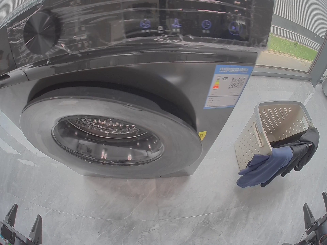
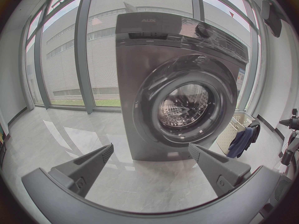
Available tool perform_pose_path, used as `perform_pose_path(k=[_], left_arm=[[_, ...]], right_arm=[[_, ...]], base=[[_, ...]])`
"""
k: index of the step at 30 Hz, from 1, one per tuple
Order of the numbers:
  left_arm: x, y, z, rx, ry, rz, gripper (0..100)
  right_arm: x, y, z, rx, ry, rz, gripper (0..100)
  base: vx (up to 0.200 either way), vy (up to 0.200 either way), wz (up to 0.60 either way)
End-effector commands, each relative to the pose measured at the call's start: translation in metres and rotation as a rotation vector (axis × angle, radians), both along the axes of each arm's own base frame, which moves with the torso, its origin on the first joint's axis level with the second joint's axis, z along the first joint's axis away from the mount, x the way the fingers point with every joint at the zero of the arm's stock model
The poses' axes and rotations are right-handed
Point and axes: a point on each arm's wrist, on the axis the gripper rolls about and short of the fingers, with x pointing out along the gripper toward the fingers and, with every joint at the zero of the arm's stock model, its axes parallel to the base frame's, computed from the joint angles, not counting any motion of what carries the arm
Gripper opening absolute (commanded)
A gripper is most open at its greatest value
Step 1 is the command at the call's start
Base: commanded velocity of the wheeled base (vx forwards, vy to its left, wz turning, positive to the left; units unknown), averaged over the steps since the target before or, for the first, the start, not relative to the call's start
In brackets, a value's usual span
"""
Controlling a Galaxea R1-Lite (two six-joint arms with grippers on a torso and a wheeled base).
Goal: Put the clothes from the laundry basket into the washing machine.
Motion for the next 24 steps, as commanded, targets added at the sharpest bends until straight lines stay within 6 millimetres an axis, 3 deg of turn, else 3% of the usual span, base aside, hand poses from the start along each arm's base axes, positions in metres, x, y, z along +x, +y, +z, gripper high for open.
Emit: perform_pose_path(k=[1,18,21,24], left_arm=[[-0.0003,0.0,-0.0044,-0.001,-0.003,-0.001,100],[-0.0003,0.0,-0.0044,0.0,-0.003,0.001,100],[-0.0003,0.0,-0.0044,0.0,-0.003,0.001,100],[-0.0003,0.0,-0.0044,0.0,-0.003,0.001,100]], right_arm=[[0.0013,0.0,-0.0049,0.0,0.017,0.002,100],[0.0014,-0.0001,-0.0049,0.0,0.019,-0.005,100],[0.0013,-0.0001,-0.0049,0.002,0.017,-0.005,100],[0.0013,-0.0002,-0.0049,0.0,0.017,-0.005,100]], base=[[0.0,0.0,0.0],[0.0,0.0,0.0],[0.0,0.0,0.6],[0.0,0.0,0.0]])
